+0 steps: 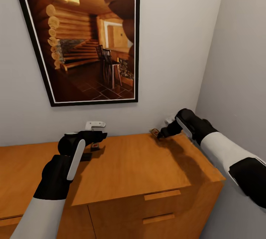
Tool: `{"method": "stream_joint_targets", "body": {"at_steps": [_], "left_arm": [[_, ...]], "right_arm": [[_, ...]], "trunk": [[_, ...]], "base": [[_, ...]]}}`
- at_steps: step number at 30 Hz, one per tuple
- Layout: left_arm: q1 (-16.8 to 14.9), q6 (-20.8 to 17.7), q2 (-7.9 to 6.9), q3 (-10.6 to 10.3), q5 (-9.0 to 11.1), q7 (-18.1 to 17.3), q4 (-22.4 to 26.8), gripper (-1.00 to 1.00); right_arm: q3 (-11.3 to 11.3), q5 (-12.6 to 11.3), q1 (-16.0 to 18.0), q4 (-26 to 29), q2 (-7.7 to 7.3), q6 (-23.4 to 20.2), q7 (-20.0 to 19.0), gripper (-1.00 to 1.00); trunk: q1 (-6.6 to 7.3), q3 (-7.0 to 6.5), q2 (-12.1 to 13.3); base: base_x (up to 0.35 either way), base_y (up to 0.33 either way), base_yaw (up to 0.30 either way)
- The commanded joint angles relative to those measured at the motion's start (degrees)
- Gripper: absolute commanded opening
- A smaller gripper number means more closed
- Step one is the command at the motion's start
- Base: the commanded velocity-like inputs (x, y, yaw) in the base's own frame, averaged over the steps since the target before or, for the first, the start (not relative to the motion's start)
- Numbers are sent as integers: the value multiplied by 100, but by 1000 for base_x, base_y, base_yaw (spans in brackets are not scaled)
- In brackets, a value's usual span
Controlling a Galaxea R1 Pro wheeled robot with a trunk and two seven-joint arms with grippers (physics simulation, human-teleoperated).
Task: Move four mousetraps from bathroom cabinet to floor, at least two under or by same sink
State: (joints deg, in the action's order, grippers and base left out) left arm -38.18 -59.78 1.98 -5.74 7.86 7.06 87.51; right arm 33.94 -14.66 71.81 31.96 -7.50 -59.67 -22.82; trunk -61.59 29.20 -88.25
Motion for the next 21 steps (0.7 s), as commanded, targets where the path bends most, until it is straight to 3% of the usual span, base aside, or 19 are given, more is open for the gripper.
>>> {"method": "stream_joint_targets", "body": {"at_steps": [1,8,21], "left_arm": [[-5,-22,2,-4,63,59,3,100],[-5,-22,4,2,61,59,3,100],[-5,-22,-1,4,58,59,3,100]], "right_arm": [[1,-128,8,512,-46,-33,24,-100],[-99,-125,8,880,-197,-33,29,-100],[-173,-109,8,1003,-229,-33,32,-100]], "trunk": [[0,6,-4],[0,6,-4],[0,6,-4]], "base": [[0,0,0],[0,0,0],[0,0,0]]}}
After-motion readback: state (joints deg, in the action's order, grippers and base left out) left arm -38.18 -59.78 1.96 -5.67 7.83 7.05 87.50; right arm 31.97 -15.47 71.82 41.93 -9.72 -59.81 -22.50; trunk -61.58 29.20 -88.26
